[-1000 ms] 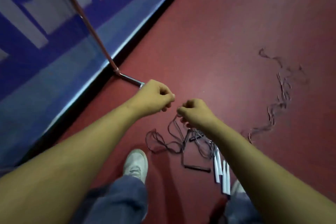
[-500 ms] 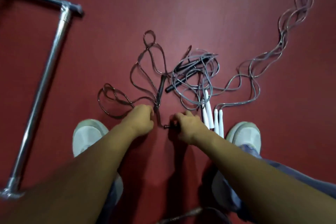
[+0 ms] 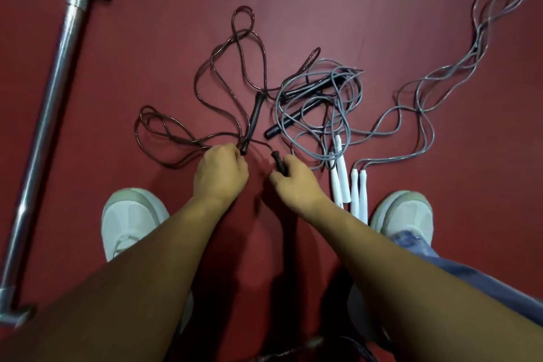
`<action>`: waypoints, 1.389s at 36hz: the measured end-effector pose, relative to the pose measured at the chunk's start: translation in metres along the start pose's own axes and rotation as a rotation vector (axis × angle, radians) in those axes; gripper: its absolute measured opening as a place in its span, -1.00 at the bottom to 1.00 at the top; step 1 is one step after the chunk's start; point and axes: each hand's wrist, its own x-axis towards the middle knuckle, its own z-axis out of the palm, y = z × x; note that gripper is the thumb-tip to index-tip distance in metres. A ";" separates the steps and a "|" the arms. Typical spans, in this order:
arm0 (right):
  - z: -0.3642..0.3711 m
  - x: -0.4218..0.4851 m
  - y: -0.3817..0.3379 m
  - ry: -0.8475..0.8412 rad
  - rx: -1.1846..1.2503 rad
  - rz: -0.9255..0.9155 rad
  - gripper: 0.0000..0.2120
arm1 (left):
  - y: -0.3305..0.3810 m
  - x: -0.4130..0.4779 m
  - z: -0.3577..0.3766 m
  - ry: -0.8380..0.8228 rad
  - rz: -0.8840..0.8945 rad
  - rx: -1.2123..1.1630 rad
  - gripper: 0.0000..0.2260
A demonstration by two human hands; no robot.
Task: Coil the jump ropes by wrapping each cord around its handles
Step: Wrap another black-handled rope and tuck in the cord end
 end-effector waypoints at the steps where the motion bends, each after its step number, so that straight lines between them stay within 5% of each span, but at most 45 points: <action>1: 0.001 0.001 -0.004 0.018 0.097 0.026 -0.78 | 0.002 0.002 0.000 0.000 -0.017 -0.012 -0.85; 7: 0.001 0.009 -0.017 0.049 0.389 0.005 -0.94 | 0.014 0.011 -0.003 0.036 -0.066 0.101 -0.61; 16: 0.000 0.023 -0.036 0.027 0.673 0.131 -0.90 | 0.019 0.031 -0.018 -0.028 -0.166 -0.031 -0.90; 20: 0.005 0.028 -0.046 -0.007 0.830 0.182 -0.91 | 0.010 0.030 -0.018 -0.105 0.004 0.037 -0.89; 24: 0.004 0.028 -0.049 0.013 0.822 0.185 -0.88 | -0.003 0.031 -0.010 -0.057 0.131 0.127 -0.62; 29: 0.006 0.035 -0.045 0.134 0.493 0.002 -0.85 | -0.009 0.034 -0.006 -0.031 0.230 0.240 -0.87; 36: -0.001 0.031 -0.036 0.181 0.075 -0.241 -0.86 | -0.017 0.034 -0.011 -0.192 0.271 0.418 -0.71; 41: 0.002 0.041 -0.024 0.073 -0.457 -0.378 -0.51 | -0.026 0.042 -0.021 -0.371 0.197 0.148 -0.76; 43: 0.000 0.042 -0.024 -0.007 -0.589 -0.402 -0.55 | -0.025 0.050 -0.031 -0.456 0.136 0.034 -0.79; 46: -0.002 0.031 -0.034 -0.024 -0.610 -0.364 -0.84 | -0.021 0.055 -0.046 -0.525 0.119 -0.062 -0.92; 50: -0.005 0.017 -0.063 -0.131 -0.491 -0.167 -0.73 | -0.023 0.058 -0.055 -0.385 0.219 -0.142 -0.79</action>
